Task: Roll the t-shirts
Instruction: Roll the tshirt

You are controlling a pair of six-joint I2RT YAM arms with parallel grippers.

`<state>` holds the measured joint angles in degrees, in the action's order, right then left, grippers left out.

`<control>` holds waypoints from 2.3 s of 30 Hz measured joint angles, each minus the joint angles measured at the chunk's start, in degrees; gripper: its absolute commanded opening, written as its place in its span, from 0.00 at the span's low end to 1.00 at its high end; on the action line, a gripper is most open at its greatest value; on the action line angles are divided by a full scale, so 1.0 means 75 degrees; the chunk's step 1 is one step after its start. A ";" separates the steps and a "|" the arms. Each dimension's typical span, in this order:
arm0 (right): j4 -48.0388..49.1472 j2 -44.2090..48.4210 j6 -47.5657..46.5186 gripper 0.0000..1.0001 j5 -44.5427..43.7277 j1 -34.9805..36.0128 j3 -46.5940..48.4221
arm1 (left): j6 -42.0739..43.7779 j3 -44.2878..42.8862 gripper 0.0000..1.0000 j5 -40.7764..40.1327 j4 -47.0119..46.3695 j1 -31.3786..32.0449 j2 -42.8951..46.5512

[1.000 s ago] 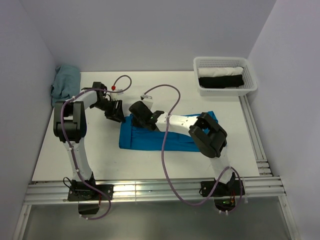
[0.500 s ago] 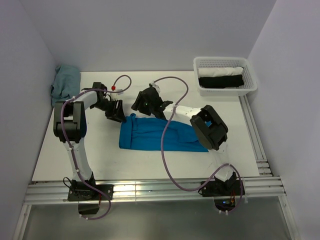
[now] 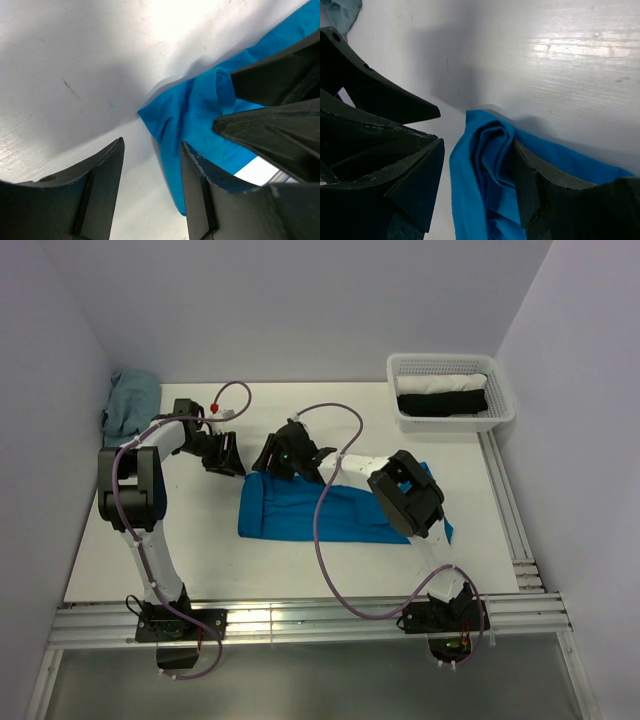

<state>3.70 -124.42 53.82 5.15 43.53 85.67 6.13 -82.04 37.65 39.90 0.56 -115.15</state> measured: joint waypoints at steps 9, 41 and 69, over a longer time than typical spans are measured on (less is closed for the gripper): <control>-0.0067 -0.0615 0.0131 0.37 0.0306 0.0064 0.0615 | 0.0000 0.0000 0.52 0.0000 0.0009 0.0003 0.0006; 0.2871 0.0157 0.0230 0.00 0.0493 0.0286 -0.1862 | 0.0032 0.0402 0.54 -0.0047 0.0064 0.0006 0.0312; 0.2014 0.0035 -0.0723 0.00 0.0187 0.0466 -0.0341 | 0.0012 -0.1784 0.58 0.0233 0.0752 0.0140 -0.1247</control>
<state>18.81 -124.16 48.40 6.55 47.03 83.11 6.22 -95.42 39.40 45.54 1.61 -124.51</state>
